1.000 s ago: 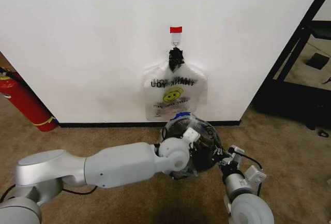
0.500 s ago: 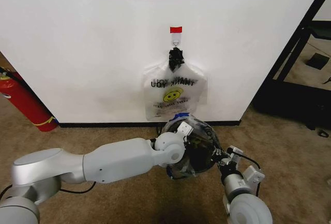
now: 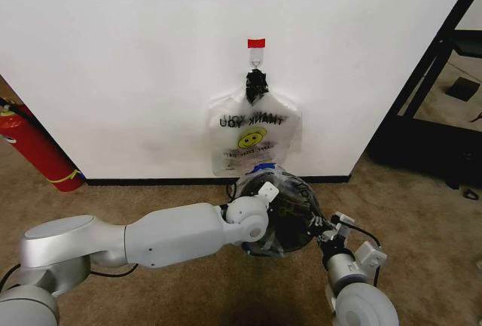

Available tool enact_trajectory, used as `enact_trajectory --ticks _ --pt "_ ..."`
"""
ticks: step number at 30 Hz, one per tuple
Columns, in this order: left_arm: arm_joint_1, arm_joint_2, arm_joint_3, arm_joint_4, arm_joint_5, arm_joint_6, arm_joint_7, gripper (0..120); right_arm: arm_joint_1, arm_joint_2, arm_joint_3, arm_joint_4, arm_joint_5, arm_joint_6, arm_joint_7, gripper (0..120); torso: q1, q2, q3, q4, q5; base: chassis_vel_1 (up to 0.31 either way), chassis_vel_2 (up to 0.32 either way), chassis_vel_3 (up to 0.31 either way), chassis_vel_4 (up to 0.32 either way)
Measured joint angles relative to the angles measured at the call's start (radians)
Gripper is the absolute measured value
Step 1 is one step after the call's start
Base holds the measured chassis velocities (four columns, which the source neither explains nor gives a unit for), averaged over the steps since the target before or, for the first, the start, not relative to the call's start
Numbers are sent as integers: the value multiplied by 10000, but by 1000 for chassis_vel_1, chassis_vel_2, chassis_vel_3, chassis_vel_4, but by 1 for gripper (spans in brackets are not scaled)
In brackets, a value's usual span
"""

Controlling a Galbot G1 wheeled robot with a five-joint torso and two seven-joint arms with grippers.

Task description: Pick up the garbage bag from the wall and place it over the trash bin.

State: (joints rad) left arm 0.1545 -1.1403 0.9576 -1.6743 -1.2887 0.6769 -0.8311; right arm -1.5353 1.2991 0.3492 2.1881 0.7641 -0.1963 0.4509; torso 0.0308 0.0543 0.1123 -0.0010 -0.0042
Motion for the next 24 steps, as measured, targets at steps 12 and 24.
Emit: enact_trajectory --ticks 12,24 --pt "-331 -337 396 -336 -688 112 -281 0 73 32 -46 -80 -20 6 0 0 0 0 0 -1 2 0 0 0 0" --pt "116 -897 501 461 -519 73 -211 0 -42 35 -30 71 -32 12 -7 0 0 0 0 -1 1 0 0 0 0"
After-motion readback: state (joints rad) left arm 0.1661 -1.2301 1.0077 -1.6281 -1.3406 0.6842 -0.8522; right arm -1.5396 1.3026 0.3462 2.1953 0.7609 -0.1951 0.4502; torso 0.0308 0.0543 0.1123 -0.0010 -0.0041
